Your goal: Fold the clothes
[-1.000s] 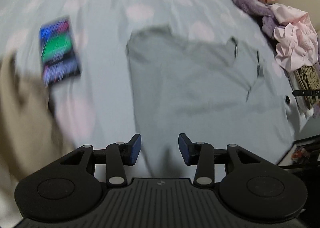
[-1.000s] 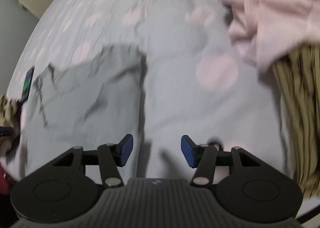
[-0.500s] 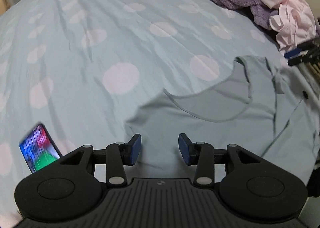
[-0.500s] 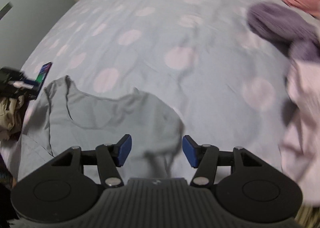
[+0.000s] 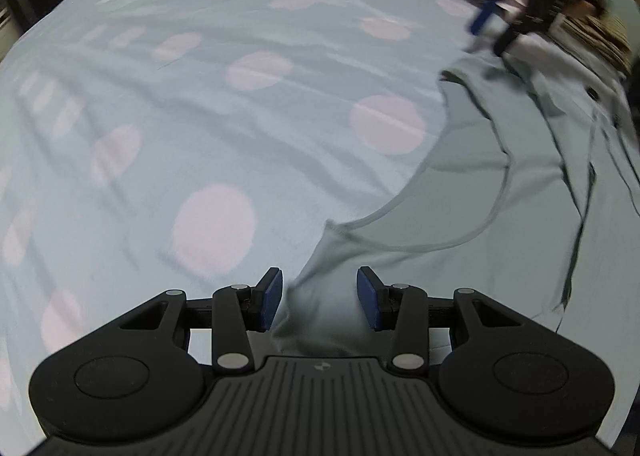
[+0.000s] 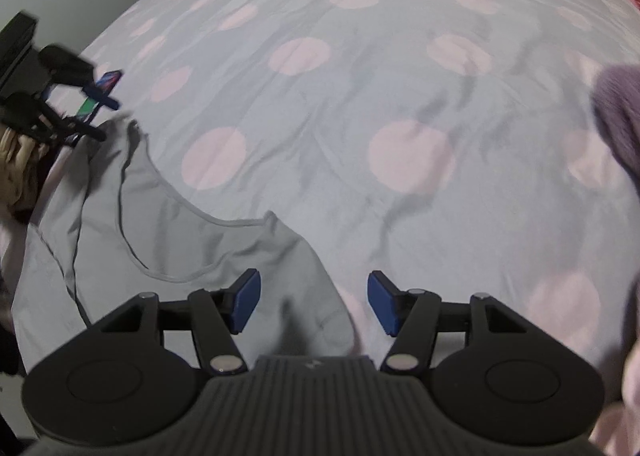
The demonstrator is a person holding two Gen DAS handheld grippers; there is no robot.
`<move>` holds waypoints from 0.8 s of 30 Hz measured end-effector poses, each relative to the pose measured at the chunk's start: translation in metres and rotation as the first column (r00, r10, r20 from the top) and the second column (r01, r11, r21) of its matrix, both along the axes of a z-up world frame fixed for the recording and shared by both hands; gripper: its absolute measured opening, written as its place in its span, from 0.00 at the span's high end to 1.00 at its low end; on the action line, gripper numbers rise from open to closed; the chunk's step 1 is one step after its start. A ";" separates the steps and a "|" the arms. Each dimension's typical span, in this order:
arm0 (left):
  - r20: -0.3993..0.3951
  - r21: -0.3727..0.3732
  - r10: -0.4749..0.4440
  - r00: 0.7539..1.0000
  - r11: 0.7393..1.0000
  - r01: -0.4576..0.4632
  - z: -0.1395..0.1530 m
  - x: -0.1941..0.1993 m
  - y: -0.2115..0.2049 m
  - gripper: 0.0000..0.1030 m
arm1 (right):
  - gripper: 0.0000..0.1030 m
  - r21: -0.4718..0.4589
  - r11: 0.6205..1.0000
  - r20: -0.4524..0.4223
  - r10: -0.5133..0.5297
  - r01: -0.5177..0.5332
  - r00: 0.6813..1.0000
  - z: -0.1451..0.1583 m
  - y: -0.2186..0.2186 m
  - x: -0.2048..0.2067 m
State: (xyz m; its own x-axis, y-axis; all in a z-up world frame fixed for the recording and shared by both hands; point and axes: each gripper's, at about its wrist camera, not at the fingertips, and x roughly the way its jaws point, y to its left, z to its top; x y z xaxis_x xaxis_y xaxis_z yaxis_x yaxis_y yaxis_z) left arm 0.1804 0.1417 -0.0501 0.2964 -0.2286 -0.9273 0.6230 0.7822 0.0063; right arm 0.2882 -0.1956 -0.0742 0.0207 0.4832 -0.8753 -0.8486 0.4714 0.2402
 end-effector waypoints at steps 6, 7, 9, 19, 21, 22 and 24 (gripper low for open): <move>-0.063 0.011 -0.066 0.996 0.998 0.066 -0.015 0.014 -0.005 0.62 | 0.39 -0.009 0.991 0.045 0.133 -0.133 0.990 -0.012 0.027 -0.002; -0.074 0.005 -0.073 0.995 0.997 0.074 -0.018 0.015 -0.005 0.62 | 0.39 -0.019 0.988 0.051 0.155 -0.154 0.987 -0.014 0.031 -0.002; -0.094 -0.001 -0.090 0.991 0.996 0.090 -0.022 0.017 -0.006 0.62 | 0.39 -0.040 0.980 0.062 0.198 -0.196 0.978 -0.019 0.040 -0.003; -0.149 -0.049 -0.031 0.988 0.999 0.024 -0.028 0.025 -0.002 0.64 | 0.85 -0.051 0.965 0.054 0.259 -0.256 0.964 -0.027 0.050 -0.003; -0.141 -0.064 -0.027 0.990 0.998 0.018 -0.026 0.026 -0.002 0.81 | 0.93 -0.043 0.964 0.056 0.263 -0.261 0.963 -0.025 0.049 -0.004; -0.137 -0.071 -0.025 0.990 0.997 0.016 -0.024 0.026 -0.002 0.85 | 0.93 -0.039 0.964 0.058 0.265 -0.263 0.963 -0.024 0.048 -0.004; -0.145 -0.072 -0.007 0.989 0.997 -0.004 -0.024 0.027 -0.001 0.85 | 0.92 -0.036 0.965 0.066 0.261 -0.260 0.963 -0.023 0.047 -0.005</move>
